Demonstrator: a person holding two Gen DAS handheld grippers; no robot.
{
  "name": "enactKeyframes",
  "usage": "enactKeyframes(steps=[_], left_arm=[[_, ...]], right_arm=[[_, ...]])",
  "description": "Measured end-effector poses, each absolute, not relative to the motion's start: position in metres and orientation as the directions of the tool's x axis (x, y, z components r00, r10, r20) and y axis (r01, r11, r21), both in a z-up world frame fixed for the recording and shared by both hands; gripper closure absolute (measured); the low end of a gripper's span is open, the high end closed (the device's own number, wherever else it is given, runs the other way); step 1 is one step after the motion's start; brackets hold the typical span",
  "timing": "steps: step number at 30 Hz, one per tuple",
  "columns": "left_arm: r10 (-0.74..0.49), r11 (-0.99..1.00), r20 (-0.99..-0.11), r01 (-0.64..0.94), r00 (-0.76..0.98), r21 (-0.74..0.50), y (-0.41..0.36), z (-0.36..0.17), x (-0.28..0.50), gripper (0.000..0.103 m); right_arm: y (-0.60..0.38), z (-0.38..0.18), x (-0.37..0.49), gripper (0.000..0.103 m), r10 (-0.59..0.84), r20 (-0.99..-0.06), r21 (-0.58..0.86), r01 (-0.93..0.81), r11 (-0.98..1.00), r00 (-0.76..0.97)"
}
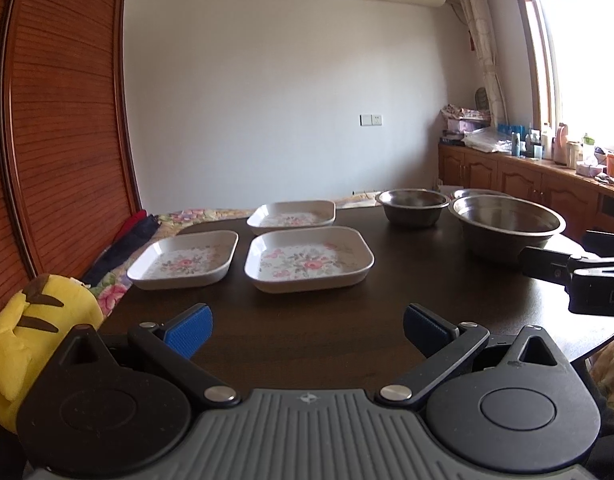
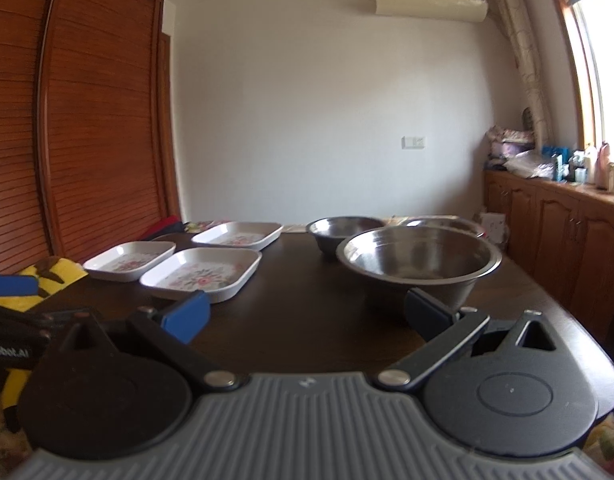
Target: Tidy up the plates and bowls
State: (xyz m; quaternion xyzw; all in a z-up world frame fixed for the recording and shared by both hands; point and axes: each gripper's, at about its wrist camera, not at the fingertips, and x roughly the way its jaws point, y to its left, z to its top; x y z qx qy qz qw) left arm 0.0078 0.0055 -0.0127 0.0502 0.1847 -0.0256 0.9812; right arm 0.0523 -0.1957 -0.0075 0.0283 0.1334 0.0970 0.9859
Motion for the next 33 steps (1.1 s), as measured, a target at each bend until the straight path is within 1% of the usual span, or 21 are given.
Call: enactKeyframes(steps=[3, 5, 9, 16, 23, 29, 30, 31, 32, 33], left_arm=[[-0.026, 0.993, -0.379, 0.069, 0.925, 0.100, 0.010, -0.013, 0.011, 0.000], [-0.021, 0.991, -0.390, 0.072, 0.920, 0.116, 0.014, -0.013, 0.013, 0.000], [-0.017, 0.992, -0.397, 0.065, 0.918, 0.109, 0.025, -0.010, 0.018, 0.000], [-0.022, 0.993, -0.403, 0.067, 0.915, 0.099, 0.038, -0.001, 0.028, 0.000], [-0.024, 0.994, -0.404, 0.065, 0.914, 0.090, 0.051, 0.006, 0.042, 0.000], [-0.039, 0.995, -0.410, 0.073, 0.911, 0.069, 0.063, 0.013, 0.055, 0.006], [-0.043, 0.995, -0.411, 0.076, 0.911, 0.065, 0.064, 0.014, 0.058, 0.008], [-0.049, 0.995, -0.413, 0.081, 0.909, 0.060, 0.066, 0.014, 0.061, 0.009], [-0.059, 0.995, -0.418, 0.089, 0.907, 0.053, 0.067, 0.015, 0.064, 0.011], [-0.062, 0.995, -0.424, 0.092, 0.903, 0.049, 0.068, 0.015, 0.068, 0.013]], right_arm=[[-0.194, -0.003, 0.060, 0.000, 0.258, -0.282, 0.093, -0.241, 0.966, 0.924], [-0.192, 0.002, 0.062, 0.000, 0.283, -0.277, 0.071, -0.274, 0.959, 0.918], [-0.189, 0.019, 0.064, 0.000, 0.306, -0.261, 0.016, -0.313, 0.950, 0.916], [-0.181, 0.035, 0.080, 0.000, 0.365, -0.272, 0.009, -0.377, 0.926, 0.890], [-0.170, 0.034, 0.104, 0.000, 0.389, -0.312, 0.013, -0.406, 0.914, 0.867], [-0.159, 0.026, 0.129, 0.000, 0.417, -0.368, 0.058, -0.427, 0.902, 0.831], [-0.156, 0.024, 0.133, 0.001, 0.422, -0.376, 0.065, -0.431, 0.900, 0.825], [-0.154, 0.024, 0.136, 0.004, 0.431, -0.383, 0.072, -0.439, 0.896, 0.817], [-0.152, 0.023, 0.139, 0.013, 0.441, -0.392, 0.082, -0.447, 0.891, 0.807], [-0.151, 0.022, 0.144, 0.016, 0.447, -0.404, 0.093, -0.450, 0.888, 0.798]])
